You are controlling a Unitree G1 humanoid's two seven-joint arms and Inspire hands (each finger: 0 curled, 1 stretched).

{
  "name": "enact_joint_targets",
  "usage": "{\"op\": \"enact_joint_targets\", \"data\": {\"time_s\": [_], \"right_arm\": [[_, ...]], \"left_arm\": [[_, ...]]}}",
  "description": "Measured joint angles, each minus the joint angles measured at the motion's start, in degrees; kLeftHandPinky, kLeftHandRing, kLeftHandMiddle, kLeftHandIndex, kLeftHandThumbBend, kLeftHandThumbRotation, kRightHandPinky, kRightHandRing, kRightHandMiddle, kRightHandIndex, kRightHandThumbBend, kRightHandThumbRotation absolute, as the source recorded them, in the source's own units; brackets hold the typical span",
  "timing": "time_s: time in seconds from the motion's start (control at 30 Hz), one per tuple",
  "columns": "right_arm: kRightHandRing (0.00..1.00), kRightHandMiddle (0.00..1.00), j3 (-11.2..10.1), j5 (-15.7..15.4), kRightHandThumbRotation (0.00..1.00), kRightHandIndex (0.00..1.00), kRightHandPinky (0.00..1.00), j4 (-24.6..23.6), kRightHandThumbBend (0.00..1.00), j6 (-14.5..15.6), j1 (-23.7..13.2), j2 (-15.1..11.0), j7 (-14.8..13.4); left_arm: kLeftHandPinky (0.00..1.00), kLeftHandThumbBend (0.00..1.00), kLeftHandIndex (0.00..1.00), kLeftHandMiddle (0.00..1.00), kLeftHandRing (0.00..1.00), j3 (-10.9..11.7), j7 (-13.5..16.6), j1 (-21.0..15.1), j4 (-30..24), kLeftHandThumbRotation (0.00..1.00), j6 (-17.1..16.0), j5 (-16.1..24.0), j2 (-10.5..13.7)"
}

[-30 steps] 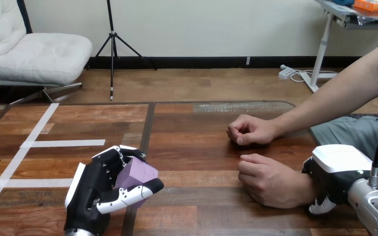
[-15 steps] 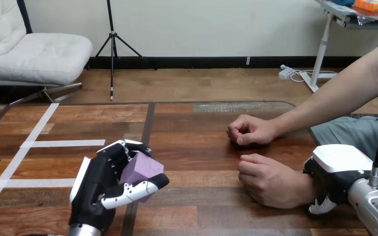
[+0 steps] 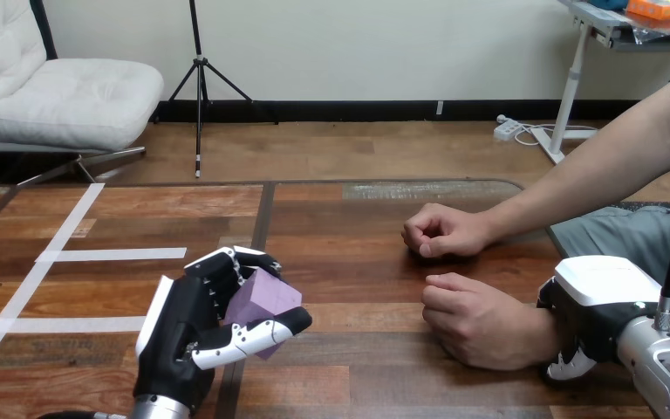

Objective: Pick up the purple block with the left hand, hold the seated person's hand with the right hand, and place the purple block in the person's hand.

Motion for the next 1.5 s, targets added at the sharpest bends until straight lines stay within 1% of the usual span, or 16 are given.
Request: {"op": "enact_joint_targets", "data": {"time_s": [0.5,0.73,1.0,1.23,1.5], "right_arm": [[0.51,0.56,0.0,0.3,0.0,0.6,0.42,0.0,0.72,0.3,0.0,0.0,-0.1],[0.49,0.54,0.0,0.5,0.0,0.59,0.41,0.1,0.72,0.3,0.1,0.0,-0.6],[0.48,0.54,0.1,0.6,0.0,0.6,0.41,0.1,0.68,0.3,0.2,0.0,-1.0],[0.48,0.54,0.1,0.6,0.0,0.6,0.4,0.1,0.69,0.2,0.2,0.0,-1.2],[0.49,0.55,0.2,0.5,0.0,0.6,0.41,0.1,0.67,0.1,0.3,0.0,-1.7]], "left_arm": [[0.34,0.9,0.49,0.48,0.4,0.0,1.2,-1.2,0.2,0.15,0.0,0.5,-0.1],[0.34,0.9,0.49,0.48,0.4,0.0,1.2,-2.0,0.6,0.16,0.0,0.7,-0.1],[0.34,0.9,0.49,0.48,0.39,0.0,1.2,-2.6,0.9,0.16,0.0,1.0,-0.2],[0.34,0.9,0.49,0.48,0.39,0.0,1.2,-2.8,1.3,0.16,0.0,1.3,-0.2],[0.34,0.9,0.49,0.48,0.39,0.0,1.2,-2.8,1.6,0.16,0.0,1.3,-0.3]]}}
